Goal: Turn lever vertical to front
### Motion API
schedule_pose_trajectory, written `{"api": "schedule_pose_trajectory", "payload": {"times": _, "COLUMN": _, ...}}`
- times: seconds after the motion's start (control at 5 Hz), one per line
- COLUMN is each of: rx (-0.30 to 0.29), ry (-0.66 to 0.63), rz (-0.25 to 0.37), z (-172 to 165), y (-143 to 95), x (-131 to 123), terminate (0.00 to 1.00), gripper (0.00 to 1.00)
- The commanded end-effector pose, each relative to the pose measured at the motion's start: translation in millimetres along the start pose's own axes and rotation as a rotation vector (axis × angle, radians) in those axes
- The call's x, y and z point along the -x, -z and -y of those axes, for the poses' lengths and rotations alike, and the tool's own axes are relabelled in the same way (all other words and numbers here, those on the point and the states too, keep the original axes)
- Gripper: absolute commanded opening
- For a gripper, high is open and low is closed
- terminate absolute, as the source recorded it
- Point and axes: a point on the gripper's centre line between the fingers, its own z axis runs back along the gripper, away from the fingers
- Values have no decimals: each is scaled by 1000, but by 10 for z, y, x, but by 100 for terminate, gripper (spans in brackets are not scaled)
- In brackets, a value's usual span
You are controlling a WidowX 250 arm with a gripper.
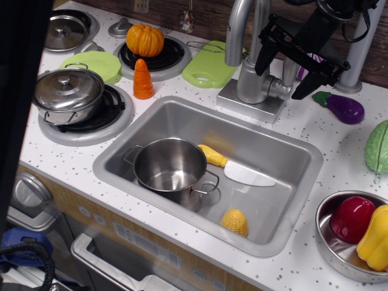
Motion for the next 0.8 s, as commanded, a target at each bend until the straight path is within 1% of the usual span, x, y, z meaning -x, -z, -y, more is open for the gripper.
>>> {"api": "schedule_pose_trajectory", "payload": {"times": 0.0, "rx": 0, "ry": 0, "rz": 0, "z": 0, "y": 0, "x": 0, "terminate": 0, "gripper": 100}}
{"api": "schedule_pose_trajectory", "payload": {"times": 0.2, "rx": -26, "ry": -9, "rz": 66, "z": -25, "y": -34, "x": -35, "terminate": 0, "gripper": 100}}
{"api": "schedule_pose_trajectory", "payload": {"times": 0.4, "rx": -24, "ry": -24, "rz": 92, "z": -45, "y": -104, "x": -120, "terminate": 0, "gripper": 100}}
{"api": "schedule_pose_trajectory", "payload": {"times": 0.6, "rx": -25, "ry": -42, "rz": 151, "z": -69, "y": -102, "x": -195, "terminate": 0, "gripper": 100}}
